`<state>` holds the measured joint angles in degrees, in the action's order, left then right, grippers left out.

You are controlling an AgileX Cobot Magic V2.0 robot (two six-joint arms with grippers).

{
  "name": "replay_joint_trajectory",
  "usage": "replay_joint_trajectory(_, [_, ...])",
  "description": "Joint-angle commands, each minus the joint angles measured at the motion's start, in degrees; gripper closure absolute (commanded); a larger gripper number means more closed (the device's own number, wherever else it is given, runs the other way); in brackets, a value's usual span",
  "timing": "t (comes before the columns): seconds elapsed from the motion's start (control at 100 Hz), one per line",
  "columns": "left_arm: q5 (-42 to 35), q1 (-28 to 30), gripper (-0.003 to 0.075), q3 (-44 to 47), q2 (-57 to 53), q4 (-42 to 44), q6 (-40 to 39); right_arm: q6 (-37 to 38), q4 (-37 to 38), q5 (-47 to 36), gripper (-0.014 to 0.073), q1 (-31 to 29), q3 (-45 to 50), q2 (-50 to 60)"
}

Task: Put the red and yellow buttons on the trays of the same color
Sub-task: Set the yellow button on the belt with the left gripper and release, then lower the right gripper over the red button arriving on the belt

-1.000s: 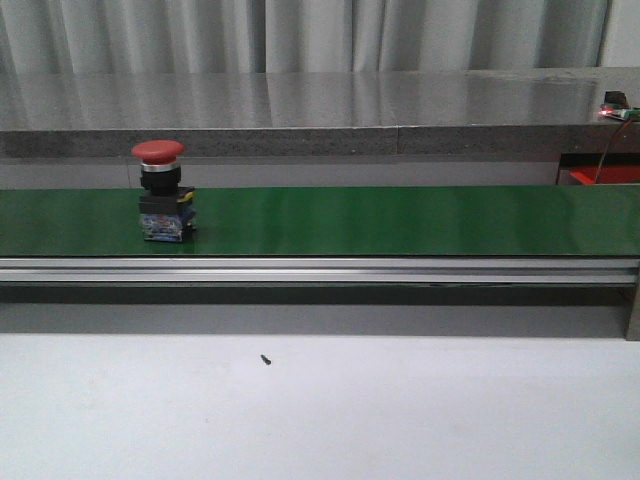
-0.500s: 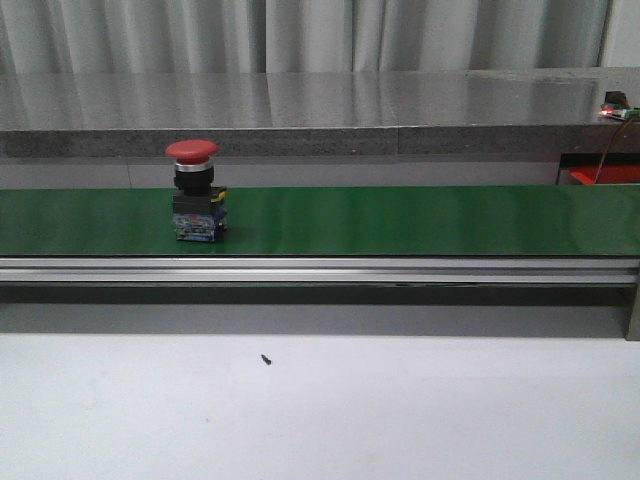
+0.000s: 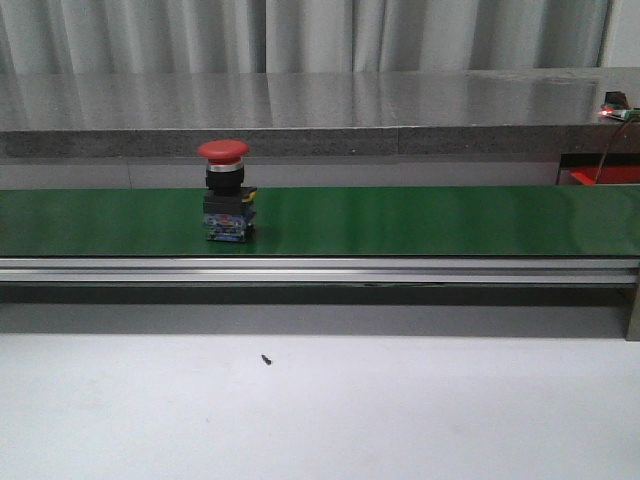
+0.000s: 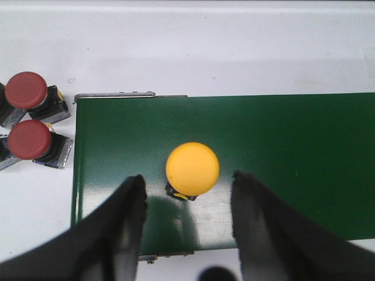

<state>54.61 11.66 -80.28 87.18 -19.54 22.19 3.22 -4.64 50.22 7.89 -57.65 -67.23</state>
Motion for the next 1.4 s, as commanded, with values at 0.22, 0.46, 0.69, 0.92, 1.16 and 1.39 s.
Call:
replay_joint_trajectory(0.22, [-3.22,-1.07,0.074,7.97,-12.66,-3.43,-0.06,-0.1,-0.15,-0.41,0.07,-0.02,-1.35,1.59])
replay_joint_trajectory(0.46, [-4.11,-1.07,0.074,16.37,-21.6,-4.42,-0.06,-0.1,-0.15,-0.36,0.07,-0.02,-1.35,1.59])
replay_joint_trajectory(0.69, [-6.48,-1.07,0.074,24.09,-31.05,-4.42,-0.06,-0.16,-0.15,-0.21,0.07,-0.02,-1.71,1.51])
replay_joint_trajectory(0.92, [-7.78,-1.07,0.074,26.49,-34.88,-4.42,-0.06,-4.0,-0.69,0.42,0.0694,3.44,-6.06,0.32])
replay_joint_trajectory(1.16, [-7.78,-1.07,0.074,26.49,-35.25,-4.42,-0.06,-5.29,-1.48,3.14,0.0263,10.17,-13.72,-7.08])
replay_joint_trajectory(1.39, [-7.78,-1.07,0.074,26.49,-35.25,-4.42,-0.06,-5.36,-1.48,5.76,0.0012,16.22,-23.25,-17.02])
